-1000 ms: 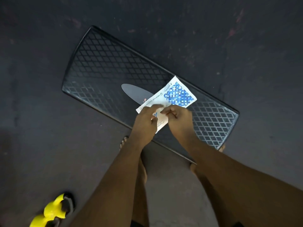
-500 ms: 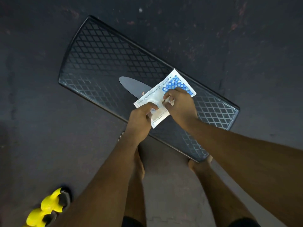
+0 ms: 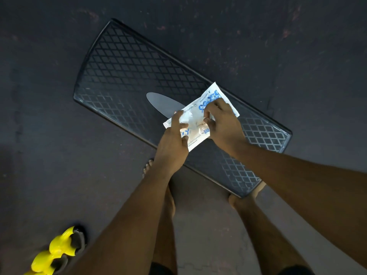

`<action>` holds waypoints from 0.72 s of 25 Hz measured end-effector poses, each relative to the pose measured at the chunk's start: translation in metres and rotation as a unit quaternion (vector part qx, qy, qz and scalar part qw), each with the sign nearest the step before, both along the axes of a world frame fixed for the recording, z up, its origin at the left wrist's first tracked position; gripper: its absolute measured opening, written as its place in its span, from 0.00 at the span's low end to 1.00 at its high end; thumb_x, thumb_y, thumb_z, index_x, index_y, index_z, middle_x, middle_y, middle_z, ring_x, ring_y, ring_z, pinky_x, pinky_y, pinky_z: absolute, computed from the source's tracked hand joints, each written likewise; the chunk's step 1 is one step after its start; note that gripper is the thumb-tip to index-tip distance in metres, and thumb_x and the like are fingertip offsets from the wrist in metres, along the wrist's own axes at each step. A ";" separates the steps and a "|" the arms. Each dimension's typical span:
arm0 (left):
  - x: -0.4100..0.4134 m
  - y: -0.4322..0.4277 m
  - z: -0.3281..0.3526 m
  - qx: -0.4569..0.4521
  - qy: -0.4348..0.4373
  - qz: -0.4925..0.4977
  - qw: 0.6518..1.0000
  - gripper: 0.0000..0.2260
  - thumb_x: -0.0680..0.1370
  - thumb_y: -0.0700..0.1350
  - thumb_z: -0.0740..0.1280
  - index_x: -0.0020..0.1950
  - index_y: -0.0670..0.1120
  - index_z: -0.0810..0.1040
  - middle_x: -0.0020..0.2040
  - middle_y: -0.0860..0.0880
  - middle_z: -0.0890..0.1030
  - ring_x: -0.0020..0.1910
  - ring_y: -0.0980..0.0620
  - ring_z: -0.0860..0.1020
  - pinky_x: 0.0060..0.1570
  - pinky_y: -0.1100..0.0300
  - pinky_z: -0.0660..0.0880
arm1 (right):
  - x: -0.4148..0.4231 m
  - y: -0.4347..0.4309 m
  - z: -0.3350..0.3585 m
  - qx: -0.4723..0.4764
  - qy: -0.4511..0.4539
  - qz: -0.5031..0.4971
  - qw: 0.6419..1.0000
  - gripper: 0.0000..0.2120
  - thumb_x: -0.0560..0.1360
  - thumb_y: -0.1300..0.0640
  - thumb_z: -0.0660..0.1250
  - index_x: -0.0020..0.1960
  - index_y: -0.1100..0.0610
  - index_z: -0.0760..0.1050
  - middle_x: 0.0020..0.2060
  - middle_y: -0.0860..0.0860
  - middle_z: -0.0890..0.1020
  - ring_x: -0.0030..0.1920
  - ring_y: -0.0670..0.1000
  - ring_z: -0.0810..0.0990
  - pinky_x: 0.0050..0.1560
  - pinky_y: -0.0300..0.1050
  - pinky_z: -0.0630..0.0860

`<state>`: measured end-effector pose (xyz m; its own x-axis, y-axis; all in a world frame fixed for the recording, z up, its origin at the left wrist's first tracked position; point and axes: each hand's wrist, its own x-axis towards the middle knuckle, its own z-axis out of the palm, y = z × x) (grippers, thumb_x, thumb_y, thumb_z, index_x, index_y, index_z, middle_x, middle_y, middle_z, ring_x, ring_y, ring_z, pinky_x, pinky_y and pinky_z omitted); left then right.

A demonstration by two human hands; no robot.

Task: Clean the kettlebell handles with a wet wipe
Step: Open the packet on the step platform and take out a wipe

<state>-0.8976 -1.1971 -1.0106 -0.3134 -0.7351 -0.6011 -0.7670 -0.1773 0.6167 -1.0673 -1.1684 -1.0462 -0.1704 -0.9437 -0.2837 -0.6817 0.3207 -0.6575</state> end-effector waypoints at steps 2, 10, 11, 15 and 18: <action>-0.003 0.002 0.001 0.011 -0.006 0.005 1.000 0.32 0.77 0.37 0.62 0.73 0.57 0.51 0.65 0.55 0.75 0.61 0.50 0.75 0.53 0.52 0.75 | -0.005 0.003 0.007 -0.010 -0.027 -0.031 0.999 0.07 0.73 0.67 0.62 0.46 0.56 0.69 0.48 0.49 0.73 0.47 0.52 0.73 0.38 0.48 0.73; -0.019 0.026 -0.019 -0.129 -0.114 -0.211 0.962 0.30 0.79 0.48 0.61 0.79 0.55 0.51 0.80 0.49 0.51 0.78 0.48 0.51 0.75 0.44 0.55 | -0.031 0.013 0.020 0.012 -0.036 -0.259 0.965 0.06 0.76 0.66 0.59 0.52 0.59 0.69 0.36 0.46 0.75 0.36 0.49 0.76 0.34 0.48 0.74; -0.018 0.031 -0.025 -0.116 -0.135 -0.238 0.955 0.31 0.80 0.50 0.59 0.79 0.57 0.46 0.80 0.51 0.44 0.79 0.48 0.45 0.75 0.44 0.50 | -0.033 0.017 0.018 0.018 -0.043 -0.275 0.960 0.07 0.77 0.65 0.59 0.53 0.58 0.69 0.38 0.43 0.75 0.38 0.50 0.78 0.37 0.51 0.77; -0.021 0.024 -0.026 -0.060 -0.200 -0.300 0.931 0.30 0.81 0.55 0.54 0.78 0.58 0.40 0.79 0.52 0.36 0.78 0.49 0.38 0.74 0.42 0.44 | -0.038 0.028 0.034 0.050 -0.100 -0.281 0.953 0.09 0.77 0.62 0.63 0.56 0.55 0.73 0.42 0.40 0.76 0.47 0.51 0.81 0.44 0.57 0.82; -0.040 -0.003 0.027 -0.024 -0.149 -0.244 0.958 0.27 0.83 0.54 0.53 0.80 0.53 0.48 0.80 0.49 0.48 0.79 0.49 0.48 0.75 0.43 0.45 | -0.038 0.021 0.086 0.067 -0.150 -0.291 0.943 0.13 0.74 0.66 0.63 0.56 0.54 0.75 0.43 0.42 0.78 0.48 0.51 0.82 0.45 0.58 0.82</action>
<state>-0.9377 -1.2003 -0.9832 -0.4459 -0.5743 -0.6866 -0.8948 0.2693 0.3560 -1.1054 -1.1476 -0.9604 -0.5413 -0.6675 -0.5113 -0.1546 0.6768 -0.7198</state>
